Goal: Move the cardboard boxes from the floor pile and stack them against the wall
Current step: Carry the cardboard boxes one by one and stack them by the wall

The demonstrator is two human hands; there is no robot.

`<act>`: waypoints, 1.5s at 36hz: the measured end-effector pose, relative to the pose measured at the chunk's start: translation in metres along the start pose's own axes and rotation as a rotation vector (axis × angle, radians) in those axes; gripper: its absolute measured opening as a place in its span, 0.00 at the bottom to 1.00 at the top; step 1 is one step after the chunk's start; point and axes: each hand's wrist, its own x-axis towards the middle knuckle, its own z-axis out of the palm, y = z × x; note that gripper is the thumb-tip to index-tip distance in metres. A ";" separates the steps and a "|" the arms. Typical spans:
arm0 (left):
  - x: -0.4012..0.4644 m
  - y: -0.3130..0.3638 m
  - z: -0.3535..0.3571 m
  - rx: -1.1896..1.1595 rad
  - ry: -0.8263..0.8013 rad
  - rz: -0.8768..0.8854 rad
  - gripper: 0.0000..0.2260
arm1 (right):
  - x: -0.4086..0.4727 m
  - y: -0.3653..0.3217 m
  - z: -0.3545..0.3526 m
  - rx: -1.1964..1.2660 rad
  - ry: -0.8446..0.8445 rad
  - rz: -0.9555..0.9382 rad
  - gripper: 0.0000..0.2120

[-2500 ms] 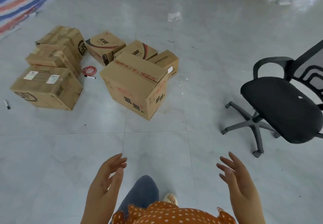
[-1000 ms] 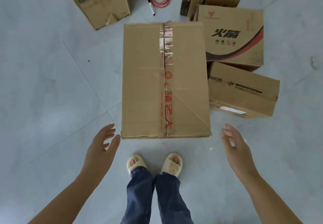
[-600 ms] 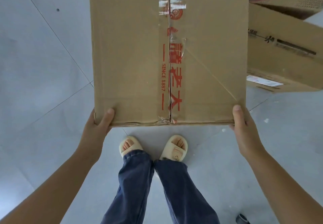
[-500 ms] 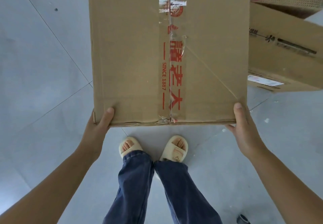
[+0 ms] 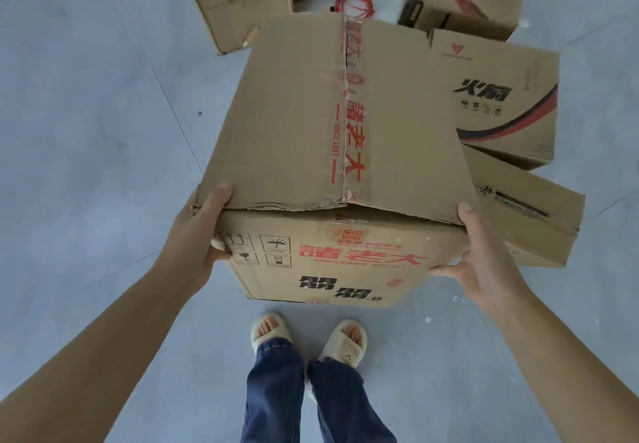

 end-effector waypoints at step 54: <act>-0.544 -0.094 -0.398 -0.848 1.071 -0.081 0.21 | -0.506 -0.039 0.343 -0.952 -1.163 -0.203 0.11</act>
